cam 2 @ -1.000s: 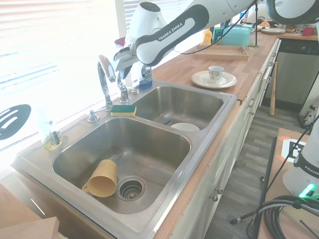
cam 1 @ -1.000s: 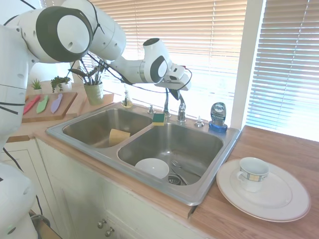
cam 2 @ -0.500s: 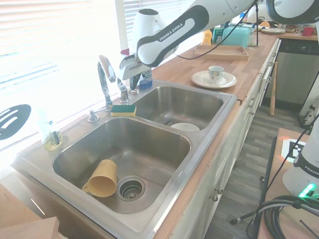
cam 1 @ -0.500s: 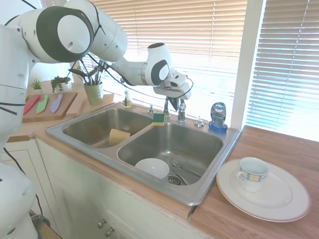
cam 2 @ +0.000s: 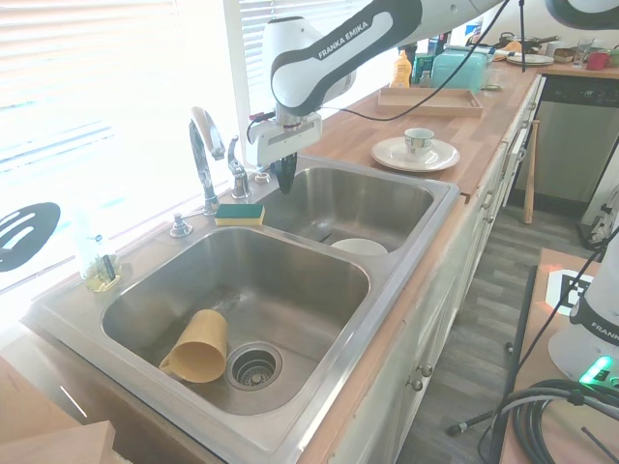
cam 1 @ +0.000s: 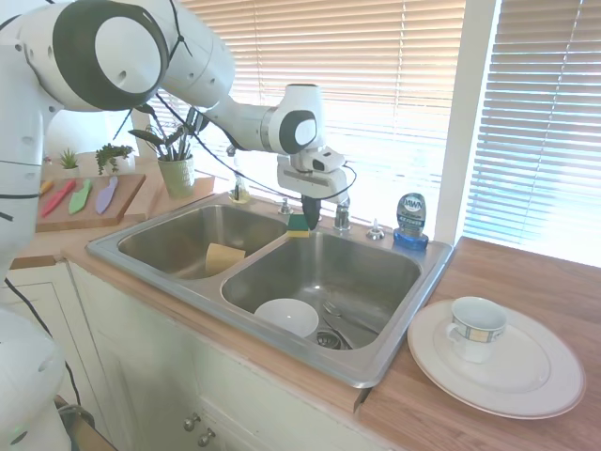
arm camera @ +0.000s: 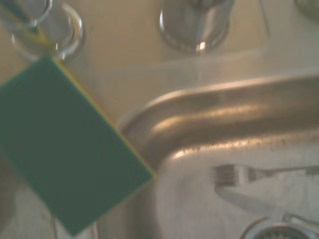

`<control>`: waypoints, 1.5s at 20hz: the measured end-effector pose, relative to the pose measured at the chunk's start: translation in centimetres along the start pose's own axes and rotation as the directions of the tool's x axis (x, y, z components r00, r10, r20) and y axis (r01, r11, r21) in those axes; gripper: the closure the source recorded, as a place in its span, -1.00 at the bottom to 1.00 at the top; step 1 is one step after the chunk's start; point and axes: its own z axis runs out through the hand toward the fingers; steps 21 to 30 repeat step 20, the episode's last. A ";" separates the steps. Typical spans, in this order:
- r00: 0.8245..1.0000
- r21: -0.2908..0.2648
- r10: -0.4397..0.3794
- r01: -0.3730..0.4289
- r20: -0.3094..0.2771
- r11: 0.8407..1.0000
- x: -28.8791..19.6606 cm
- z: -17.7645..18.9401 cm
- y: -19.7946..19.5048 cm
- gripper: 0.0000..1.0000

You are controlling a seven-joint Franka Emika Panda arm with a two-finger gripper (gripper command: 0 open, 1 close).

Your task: Turn on the faucet

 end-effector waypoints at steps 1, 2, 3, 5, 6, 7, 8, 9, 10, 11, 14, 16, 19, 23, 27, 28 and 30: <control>1.000 -0.007 -0.001 0.002 0.010 1.000 -0.8 0.0 0.9 1.00; 1.000 -0.012 -0.002 0.003 0.017 1.000 -1.6 0.0 1.9 1.00; 1.000 -0.014 -0.002 0.003 0.022 1.000 -2.3 -0.1 2.9 1.00; 1.000 -0.017 0.001 0.000 0.031 1.000 -3.8 -0.2 5.0 1.00; 0.999 -0.016 0.002 -0.001 0.034 1.000 -4.5 -0.2 6.1 1.00; 0.999 -0.017 0.001 -0.001 0.038 1.000 -5.3 -0.2 7.1 1.00; 0.999 -0.017 0.000 0.001 0.041 1.000 -6.2 -0.1 8.1 1.00; 0.999 -0.017 -0.002 0.002 0.043 1.000 -7.0 0.0 9.0 1.00; 0.999 -0.019 -0.004 0.004 0.047 1.000 -7.7 0.1 9.8 1.00; 0.999 -0.018 -0.004 0.005 0.048 1.000 -8.3 0.2 10.5 -1.00; 0.998 -0.022 0.000 0.002 0.057 1.000 -9.6 0.5 12.0 -1.00; 0.998 -0.019 0.002 -0.001 0.059 1.000 -10.0 0.6 12.6 -1.00; 0.998 -0.015 0.007 -0.006 0.061 1.000 -10.4 0.5 13.1 -1.00; 0.998 -0.016 0.007 -0.006 0.062 1.000 -10.5 0.5 13.3 -1.00; 0.998 -0.016 0.007 -0.006 0.062 1.000 -10.5 0.5 13.3 -1.00; 0.998 -0.016 0.007 -0.006 0.062 1.000 -10.5 0.5 13.3 -1.00; 0.998 -0.016 0.007 -0.006 0.062 1.000 -10.5 0.5 13.3 -1.00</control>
